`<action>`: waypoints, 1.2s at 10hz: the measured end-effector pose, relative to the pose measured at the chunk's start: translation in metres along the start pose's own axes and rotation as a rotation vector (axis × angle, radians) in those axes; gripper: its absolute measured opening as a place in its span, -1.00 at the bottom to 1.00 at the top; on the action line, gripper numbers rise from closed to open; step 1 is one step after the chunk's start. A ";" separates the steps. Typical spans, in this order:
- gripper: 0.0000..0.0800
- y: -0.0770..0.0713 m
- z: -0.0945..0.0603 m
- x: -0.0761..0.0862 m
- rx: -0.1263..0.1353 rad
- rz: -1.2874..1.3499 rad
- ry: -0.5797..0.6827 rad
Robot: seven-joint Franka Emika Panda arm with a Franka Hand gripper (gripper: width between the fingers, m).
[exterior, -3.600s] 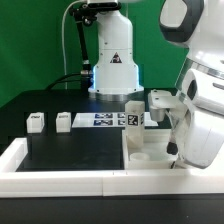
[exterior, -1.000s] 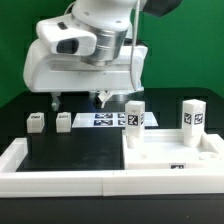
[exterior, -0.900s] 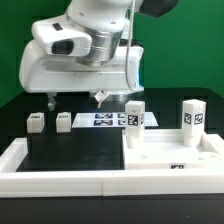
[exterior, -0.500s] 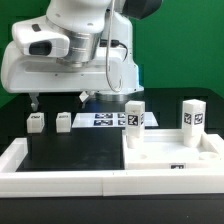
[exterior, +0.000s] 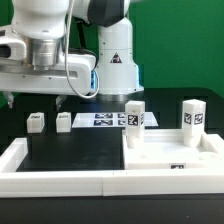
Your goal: Assemble square table
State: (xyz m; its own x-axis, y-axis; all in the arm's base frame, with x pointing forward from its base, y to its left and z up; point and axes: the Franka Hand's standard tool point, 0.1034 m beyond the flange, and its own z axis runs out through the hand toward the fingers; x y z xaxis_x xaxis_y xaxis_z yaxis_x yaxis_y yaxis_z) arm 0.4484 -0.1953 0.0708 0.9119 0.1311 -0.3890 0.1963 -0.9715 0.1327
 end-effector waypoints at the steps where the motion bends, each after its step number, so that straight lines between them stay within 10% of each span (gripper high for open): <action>1: 0.62 0.005 0.006 -0.005 0.009 0.021 -0.015; 12: 0.62 -0.040 0.038 -0.037 0.058 0.022 -0.051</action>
Offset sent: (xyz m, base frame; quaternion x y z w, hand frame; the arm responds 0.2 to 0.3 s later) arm 0.0000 0.0000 0.0000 0.0000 0.0000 0.0000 1.0000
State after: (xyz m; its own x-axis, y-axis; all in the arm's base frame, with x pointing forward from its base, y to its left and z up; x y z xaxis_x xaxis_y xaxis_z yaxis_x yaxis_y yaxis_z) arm 0.3930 -0.1693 0.0454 0.8957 0.1009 -0.4330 0.1538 -0.9841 0.0888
